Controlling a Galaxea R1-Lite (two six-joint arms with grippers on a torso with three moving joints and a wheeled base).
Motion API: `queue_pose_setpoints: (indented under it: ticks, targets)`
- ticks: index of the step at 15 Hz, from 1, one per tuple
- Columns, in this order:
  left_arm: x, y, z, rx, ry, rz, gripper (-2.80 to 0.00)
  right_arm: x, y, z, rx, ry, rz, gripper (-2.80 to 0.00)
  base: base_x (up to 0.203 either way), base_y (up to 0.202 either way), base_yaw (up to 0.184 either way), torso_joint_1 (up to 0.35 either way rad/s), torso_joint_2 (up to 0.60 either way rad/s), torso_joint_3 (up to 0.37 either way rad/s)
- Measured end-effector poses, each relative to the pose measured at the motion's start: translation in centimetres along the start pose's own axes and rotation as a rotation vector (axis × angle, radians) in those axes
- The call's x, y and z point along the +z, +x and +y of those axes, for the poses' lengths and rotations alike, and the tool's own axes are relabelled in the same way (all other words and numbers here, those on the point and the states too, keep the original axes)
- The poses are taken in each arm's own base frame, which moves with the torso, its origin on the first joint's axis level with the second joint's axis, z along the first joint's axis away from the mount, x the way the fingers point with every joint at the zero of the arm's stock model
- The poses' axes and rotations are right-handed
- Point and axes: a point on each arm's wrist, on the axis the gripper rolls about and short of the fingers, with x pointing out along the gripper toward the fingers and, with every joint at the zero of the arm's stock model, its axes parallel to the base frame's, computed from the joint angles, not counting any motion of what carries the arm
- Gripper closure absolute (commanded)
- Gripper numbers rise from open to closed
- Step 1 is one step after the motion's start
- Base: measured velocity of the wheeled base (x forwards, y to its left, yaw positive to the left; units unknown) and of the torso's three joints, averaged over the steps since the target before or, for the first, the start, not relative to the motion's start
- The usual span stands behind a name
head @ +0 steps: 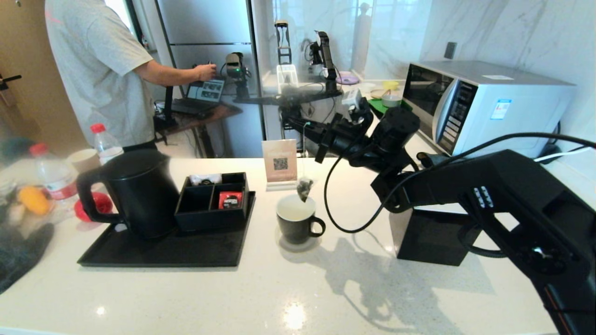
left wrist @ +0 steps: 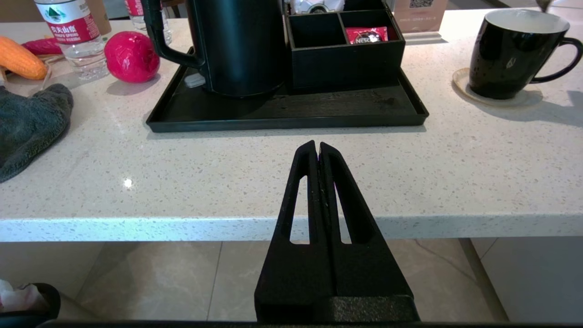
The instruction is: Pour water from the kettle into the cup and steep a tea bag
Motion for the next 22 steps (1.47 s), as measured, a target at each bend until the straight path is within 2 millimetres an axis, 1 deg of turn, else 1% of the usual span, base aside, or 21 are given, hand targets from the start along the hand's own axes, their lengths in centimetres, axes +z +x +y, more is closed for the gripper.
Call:
queue_pose_setpoints:
  ticks: [4,8,10,13,16,19,22]
  targets:
    - [0.0,0.0,0.0,0.000,0.000,0.000,0.00,-0.1,-0.9,0.7,-0.002,0.010,0.013,0.00,0.000,0.000,0.000,0.000,0.00,0.000]
    - [0.0,0.0,0.0,0.000,0.000,0.000,0.00,-0.4,-2.7,1.5,-0.011,0.019,0.032,0.00,0.000,0.000,0.000,0.000,0.00,0.000]
    - [0.0,0.0,0.0,0.001,0.000,0.000,0.00,-0.2,-3.3,1.5,-0.019,0.019,0.039,0.00,0.000,0.000,0.000,0.000,0.00,0.000]
    - [0.0,0.0,0.0,0.000,0.000,0.000,0.00,0.3,-3.6,1.1,-0.030,0.017,0.043,0.00,0.000,0.000,0.000,0.000,0.00,0.000]
    - [0.0,0.0,0.0,0.000,0.000,0.000,0.00,1.5,-3.8,0.3,-0.043,-0.010,0.022,0.00,0.000,0.000,0.000,0.000,0.00,0.000]
    - [0.0,0.0,0.0,0.000,0.000,0.000,0.00,3.3,-4.2,-1.3,-0.075,-0.042,0.009,0.00,0.000,0.000,0.000,0.000,0.00,0.000]
    - [0.0,0.0,0.0,0.000,0.000,0.000,0.00,5.7,-6.0,-3.6,-0.133,-0.086,0.009,0.00,0.000,0.000,0.000,0.000,0.00,0.000]
